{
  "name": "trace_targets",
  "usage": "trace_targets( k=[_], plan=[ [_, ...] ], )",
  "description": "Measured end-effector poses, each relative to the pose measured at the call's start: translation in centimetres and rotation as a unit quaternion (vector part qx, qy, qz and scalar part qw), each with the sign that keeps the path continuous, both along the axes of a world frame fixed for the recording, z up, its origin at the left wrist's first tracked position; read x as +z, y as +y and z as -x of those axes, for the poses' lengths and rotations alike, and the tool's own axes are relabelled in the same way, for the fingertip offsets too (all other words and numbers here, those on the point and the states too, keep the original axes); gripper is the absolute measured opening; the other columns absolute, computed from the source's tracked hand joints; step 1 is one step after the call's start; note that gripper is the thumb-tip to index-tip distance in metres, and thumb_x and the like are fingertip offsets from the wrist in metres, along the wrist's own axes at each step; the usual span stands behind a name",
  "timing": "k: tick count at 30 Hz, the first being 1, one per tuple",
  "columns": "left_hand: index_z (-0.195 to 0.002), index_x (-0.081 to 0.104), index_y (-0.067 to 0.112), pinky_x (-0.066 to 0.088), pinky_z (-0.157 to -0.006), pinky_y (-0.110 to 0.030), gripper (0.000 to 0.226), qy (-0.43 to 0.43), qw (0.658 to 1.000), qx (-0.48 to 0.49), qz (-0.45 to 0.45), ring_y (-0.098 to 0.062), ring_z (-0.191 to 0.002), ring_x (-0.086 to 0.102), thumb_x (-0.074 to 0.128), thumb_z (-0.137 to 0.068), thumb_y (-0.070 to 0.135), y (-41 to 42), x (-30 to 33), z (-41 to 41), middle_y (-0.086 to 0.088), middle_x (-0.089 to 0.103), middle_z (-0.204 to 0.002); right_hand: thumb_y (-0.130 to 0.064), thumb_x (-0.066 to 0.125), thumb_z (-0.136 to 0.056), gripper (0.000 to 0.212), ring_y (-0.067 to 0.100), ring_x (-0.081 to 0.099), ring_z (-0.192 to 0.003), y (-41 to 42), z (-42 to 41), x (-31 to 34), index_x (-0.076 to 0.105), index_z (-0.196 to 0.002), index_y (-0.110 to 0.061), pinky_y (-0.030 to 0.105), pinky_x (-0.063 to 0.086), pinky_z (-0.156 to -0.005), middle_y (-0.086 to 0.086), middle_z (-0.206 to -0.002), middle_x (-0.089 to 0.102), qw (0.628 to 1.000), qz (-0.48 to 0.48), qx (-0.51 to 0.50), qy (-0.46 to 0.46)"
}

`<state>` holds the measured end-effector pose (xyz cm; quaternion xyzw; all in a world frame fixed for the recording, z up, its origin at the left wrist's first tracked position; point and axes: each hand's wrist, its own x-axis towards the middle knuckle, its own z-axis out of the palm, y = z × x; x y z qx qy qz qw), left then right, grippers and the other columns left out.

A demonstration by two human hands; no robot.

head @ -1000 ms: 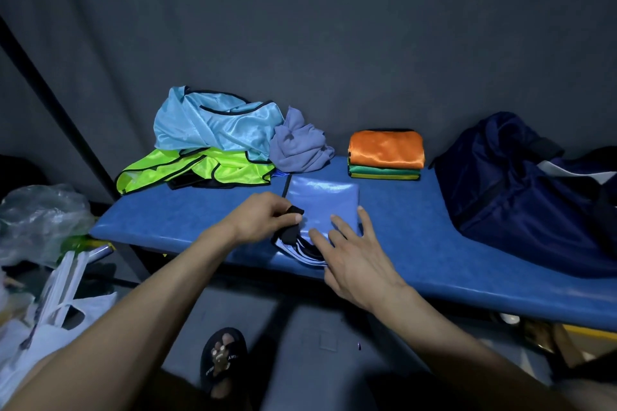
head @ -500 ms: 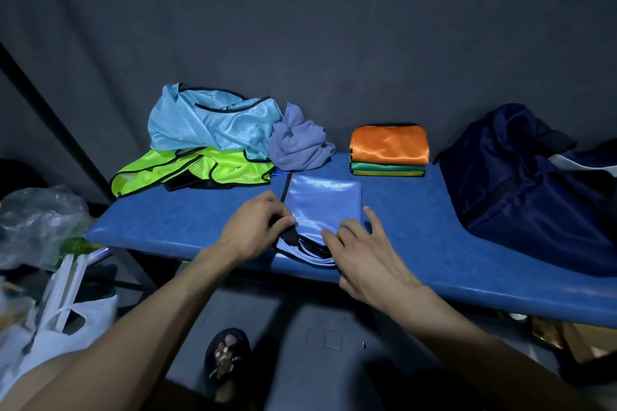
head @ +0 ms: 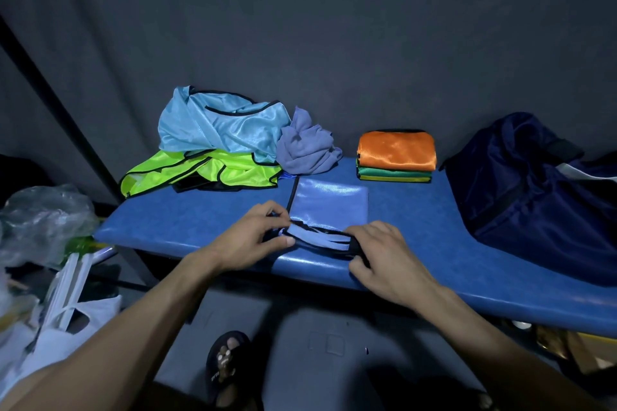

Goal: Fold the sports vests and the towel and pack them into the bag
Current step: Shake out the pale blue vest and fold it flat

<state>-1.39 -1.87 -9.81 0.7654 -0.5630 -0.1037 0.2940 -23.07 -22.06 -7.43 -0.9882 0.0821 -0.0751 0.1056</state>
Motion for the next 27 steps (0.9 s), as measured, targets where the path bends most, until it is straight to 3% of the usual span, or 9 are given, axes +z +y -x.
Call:
trace_targets(
  k=[4, 7, 11, 14, 17, 19, 22, 27],
  plan=[
    [-0.093, 0.063, 0.03, 0.038, -0.097, -0.024, 0.034, 0.034, 0.998, 0.042, 0.029, -0.011, -0.109, 0.048, 0.046, -0.098, 0.059, -0.5, -0.2, 0.9, 0.015, 0.051, -0.107, -0.025, 0.05, -0.094, 0.037, 0.018, 0.051, -0.102, -0.1, 0.0, 1.0, 0.059, -0.128, -0.016, 0.026, 0.038, -0.087, -0.02, -0.088, 0.048, 0.987, -0.148, -0.052, -0.021],
    [-0.087, 0.061, 0.026, 0.036, -0.093, -0.021, 0.043, 0.029, 0.997, 0.062, 0.043, -0.013, -0.103, 0.048, 0.037, -0.1, 0.059, -0.9, -0.3, 2.1, 0.012, 0.054, -0.1, -0.018, 0.052, -0.097, 0.025, 0.013, 0.052, -0.092, -0.6, 0.1, 1.3, 0.063, -0.119, -0.023, 0.011, 0.036, -0.074, -0.012, -0.09, 0.058, 0.975, -0.207, -0.084, -0.008],
    [-0.069, 0.038, 0.015, 0.036, -0.071, -0.03, 0.059, 0.046, 0.989, 0.127, 0.066, -0.014, -0.07, 0.041, 0.026, -0.101, 0.062, -1.6, -0.1, 3.6, 0.008, 0.042, -0.067, -0.02, 0.046, -0.099, 0.025, 0.004, 0.056, -0.086, -1.1, -0.5, 2.2, 0.066, -0.113, -0.026, 0.014, 0.041, -0.076, -0.015, -0.088, 0.062, 0.96, -0.26, -0.107, -0.022],
    [-0.068, 0.031, 0.016, 0.032, -0.061, -0.034, 0.055, 0.083, 0.978, 0.181, 0.059, -0.01, -0.06, 0.032, 0.031, -0.106, 0.057, -2.7, 0.5, 3.8, 0.007, 0.034, -0.064, -0.018, 0.042, -0.102, 0.026, 0.0, 0.051, -0.076, -1.4, -1.9, 2.9, 0.064, -0.114, -0.023, 0.017, 0.04, -0.072, -0.017, -0.073, 0.052, 0.952, -0.282, -0.113, -0.038],
    [-0.067, 0.028, 0.019, 0.029, -0.059, -0.037, 0.051, 0.103, 0.971, 0.212, 0.035, -0.014, -0.058, 0.033, 0.034, -0.107, 0.049, -3.8, 1.1, 3.3, 0.005, 0.033, -0.061, -0.017, 0.038, -0.103, 0.028, 0.015, 0.054, -0.083, -1.9, -3.4, 3.4, 0.064, -0.112, -0.014, 0.027, 0.042, -0.076, -0.011, -0.074, 0.054, 0.951, -0.281, -0.124, -0.036],
    [-0.065, 0.027, 0.019, 0.028, -0.059, -0.038, 0.052, 0.101, 0.969, 0.225, 0.017, -0.016, -0.057, 0.034, 0.034, -0.107, 0.049, -4.6, 1.4, 2.7, 0.006, 0.034, -0.058, -0.019, 0.036, -0.104, 0.03, 0.023, 0.058, -0.095, -2.3, -4.3, 3.2, 0.064, -0.11, -0.008, 0.036, 0.044, -0.086, 0.001, -0.089, 0.064, 0.951, -0.275, -0.139, -0.029],
    [-0.059, 0.033, 0.016, 0.035, -0.061, -0.038, 0.058, 0.096, 0.965, 0.244, -0.006, -0.021, -0.059, 0.044, 0.033, -0.107, 0.05, -5.6, 1.7, 1.9, 0.002, 0.043, -0.056, -0.021, 0.033, -0.104, 0.03, 0.025, 0.056, -0.103, -3.1, -5.6, 2.1, 0.062, -0.105, -0.013, 0.045, 0.041, -0.1, 0.005, -0.102, 0.065, 0.952, -0.258, -0.165, -0.021],
    [-0.06, 0.047, 0.016, 0.048, -0.072, -0.04, 0.063, 0.082, 0.959, 0.269, -0.049, -0.03, -0.072, 0.06, 0.032, -0.105, 0.057, -7.0, 1.7, 0.9, -0.003, 0.058, -0.064, -0.021, 0.028, -0.105, 0.035, 0.022, 0.044, -0.111, -3.6, -6.6, 0.6, 0.062, -0.109, -0.019, 0.041, 0.029, -0.098, 0.001, -0.105, 0.063, 0.962, -0.19, -0.194, -0.018]
  ],
)
